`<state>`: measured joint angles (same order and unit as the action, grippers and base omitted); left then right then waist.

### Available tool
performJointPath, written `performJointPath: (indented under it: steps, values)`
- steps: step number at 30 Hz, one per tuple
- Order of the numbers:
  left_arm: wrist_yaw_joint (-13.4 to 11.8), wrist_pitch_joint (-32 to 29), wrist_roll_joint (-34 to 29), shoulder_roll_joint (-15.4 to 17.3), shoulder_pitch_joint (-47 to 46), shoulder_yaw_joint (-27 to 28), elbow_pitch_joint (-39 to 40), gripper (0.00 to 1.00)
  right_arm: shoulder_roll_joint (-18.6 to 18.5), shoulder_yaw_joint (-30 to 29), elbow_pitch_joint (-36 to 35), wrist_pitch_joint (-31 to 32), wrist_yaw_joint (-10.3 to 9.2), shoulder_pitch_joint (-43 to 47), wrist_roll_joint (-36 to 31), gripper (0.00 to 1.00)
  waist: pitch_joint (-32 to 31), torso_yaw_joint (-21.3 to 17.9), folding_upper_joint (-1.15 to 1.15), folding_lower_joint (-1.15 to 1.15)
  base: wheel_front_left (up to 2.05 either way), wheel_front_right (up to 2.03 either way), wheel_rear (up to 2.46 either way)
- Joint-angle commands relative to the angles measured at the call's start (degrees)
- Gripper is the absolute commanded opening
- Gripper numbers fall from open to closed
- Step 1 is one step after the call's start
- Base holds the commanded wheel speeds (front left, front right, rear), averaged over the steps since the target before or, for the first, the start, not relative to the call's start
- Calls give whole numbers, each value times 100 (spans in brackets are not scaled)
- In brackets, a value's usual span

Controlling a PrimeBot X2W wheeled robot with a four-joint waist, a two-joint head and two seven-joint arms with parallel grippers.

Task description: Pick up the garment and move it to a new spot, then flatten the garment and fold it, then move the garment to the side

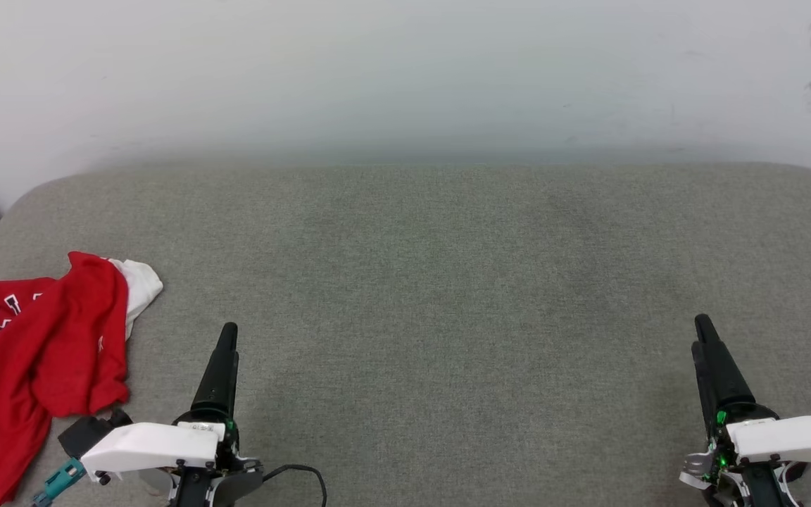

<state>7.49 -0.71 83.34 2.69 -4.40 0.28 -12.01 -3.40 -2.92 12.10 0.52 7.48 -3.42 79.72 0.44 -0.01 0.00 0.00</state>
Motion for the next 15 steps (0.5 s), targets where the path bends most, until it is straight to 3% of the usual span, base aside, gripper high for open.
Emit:
performJointPath:
  steps: [1,15]
  values:
    - [4,74,-357,19,-158,-22,153,100,-55,29,-140,-65,1,-44,-374,100,-3,3,0,0,0,0,0]
    - [-17,360,-2391,15,-65,-128,268,100,-14,66,-262,-312,1,18,-2503,100,-23,23,0,0,0,0,0]
